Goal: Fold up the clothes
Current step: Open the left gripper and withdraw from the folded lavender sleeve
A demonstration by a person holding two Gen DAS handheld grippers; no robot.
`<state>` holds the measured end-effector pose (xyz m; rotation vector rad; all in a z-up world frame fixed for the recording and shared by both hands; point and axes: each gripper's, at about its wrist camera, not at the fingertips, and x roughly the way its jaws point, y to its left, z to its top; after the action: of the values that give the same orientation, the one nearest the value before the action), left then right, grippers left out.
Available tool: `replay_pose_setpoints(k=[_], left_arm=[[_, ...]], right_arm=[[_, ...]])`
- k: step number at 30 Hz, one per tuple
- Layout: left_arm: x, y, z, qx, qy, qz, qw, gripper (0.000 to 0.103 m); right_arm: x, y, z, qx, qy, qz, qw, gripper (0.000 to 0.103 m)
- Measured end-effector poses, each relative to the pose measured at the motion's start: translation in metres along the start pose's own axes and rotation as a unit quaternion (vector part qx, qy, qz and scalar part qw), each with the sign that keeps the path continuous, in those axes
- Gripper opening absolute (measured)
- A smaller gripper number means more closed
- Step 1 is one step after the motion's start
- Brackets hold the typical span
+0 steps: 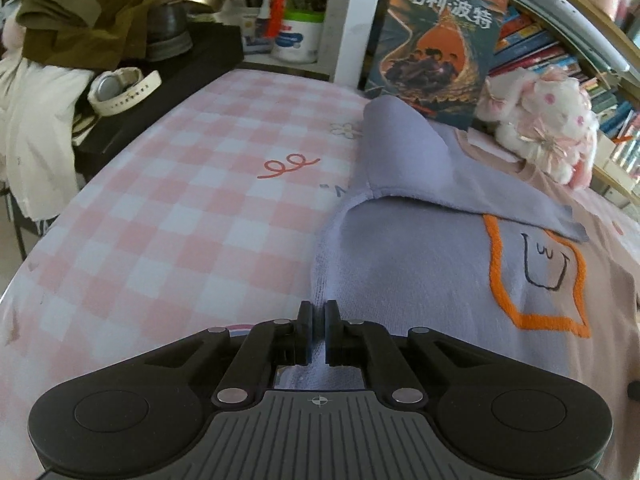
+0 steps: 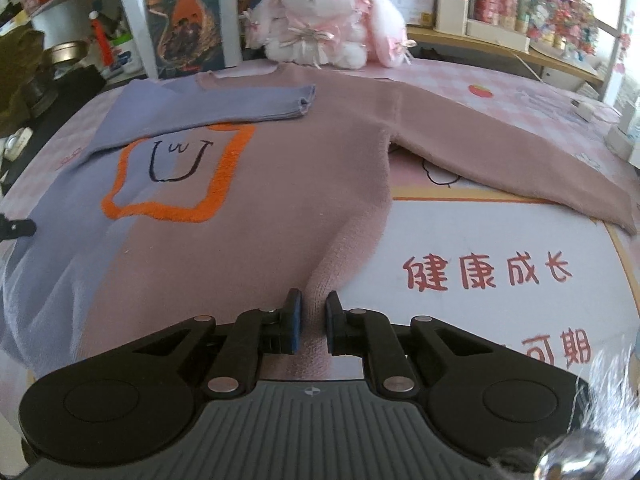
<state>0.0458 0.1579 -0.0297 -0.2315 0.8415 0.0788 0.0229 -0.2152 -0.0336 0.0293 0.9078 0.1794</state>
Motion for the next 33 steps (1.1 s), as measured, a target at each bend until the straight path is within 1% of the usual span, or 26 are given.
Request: replay_pose_setpoints(k=[4, 6, 9, 10, 12, 14, 15, 16, 19, 20, 22, 23, 25, 27, 30, 33], left_arm=[[0.001, 0.005, 0.000, 0.008, 0.000, -0.016, 0.9998, 0.008], [0.001, 0.008, 0.003, 0.013, 0.008, -0.021, 0.9997, 0.010], [-0.006, 0.008, 0.008, 0.030, 0.012, -0.020, 0.9993, 0.013], [-0.012, 0.006, 0.009, 0.039, 0.006, -0.017, 0.9991, 0.016], [-0.024, 0.000, 0.009, 0.058, -0.012, -0.025, 0.9979, 0.027], [-0.034, -0.007, 0.005, 0.075, -0.027, -0.039, 0.9961, 0.050], [-0.038, -0.012, 0.002, 0.083, -0.033, -0.045, 0.9950, 0.055], [-0.040, -0.017, -0.001, 0.091, -0.037, -0.049, 0.9939, 0.064], [-0.042, -0.030, -0.010, 0.104, -0.038, -0.061, 0.9920, 0.075], [-0.040, -0.034, -0.013, 0.108, -0.035, -0.067, 0.9913, 0.076], [-0.037, -0.041, -0.019, 0.120, -0.024, -0.073, 0.9897, 0.077], [-0.036, -0.044, -0.021, 0.128, -0.020, -0.075, 0.9887, 0.077], [-0.036, -0.047, -0.023, 0.136, -0.021, -0.073, 0.9878, 0.078], [-0.037, -0.046, -0.024, 0.132, -0.025, -0.069, 0.9885, 0.082], [-0.037, -0.048, -0.026, 0.113, -0.026, -0.056, 0.9916, 0.082], [-0.035, -0.055, -0.029, 0.095, -0.022, -0.039, 0.9944, 0.082]], right_arm=[[-0.001, 0.005, -0.002, 0.009, -0.003, -0.019, 1.000, 0.011], [-0.002, 0.007, -0.001, 0.018, -0.002, -0.028, 0.999, 0.013], [-0.008, 0.008, 0.000, 0.043, -0.007, -0.038, 0.998, 0.025], [-0.012, 0.008, 0.000, 0.054, -0.013, -0.040, 0.998, 0.033], [-0.020, 0.010, 0.000, 0.069, -0.025, -0.047, 0.996, 0.041], [-0.027, 0.012, -0.001, 0.075, -0.033, -0.060, 0.995, 0.043], [-0.031, 0.012, -0.001, 0.079, -0.036, -0.067, 0.994, 0.046], [-0.034, 0.012, -0.002, 0.085, -0.038, -0.073, 0.993, 0.050], [-0.041, 0.008, -0.004, 0.104, -0.045, -0.090, 0.989, 0.057], [-0.043, 0.005, -0.004, 0.111, -0.047, -0.095, 0.988, 0.058], [-0.045, -0.001, -0.003, 0.120, -0.050, -0.105, 0.986, 0.065], [-0.046, -0.006, -0.002, 0.124, -0.052, -0.111, 0.985, 0.066], [-0.046, -0.018, 0.002, 0.132, -0.055, -0.121, 0.982, 0.071], [-0.043, -0.033, 0.008, 0.140, -0.055, -0.129, 0.980, 0.073], [-0.035, -0.064, 0.020, 0.154, -0.051, -0.139, 0.977, 0.074], [-0.023, -0.100, 0.033, 0.169, -0.036, -0.149, 0.973, 0.074]])
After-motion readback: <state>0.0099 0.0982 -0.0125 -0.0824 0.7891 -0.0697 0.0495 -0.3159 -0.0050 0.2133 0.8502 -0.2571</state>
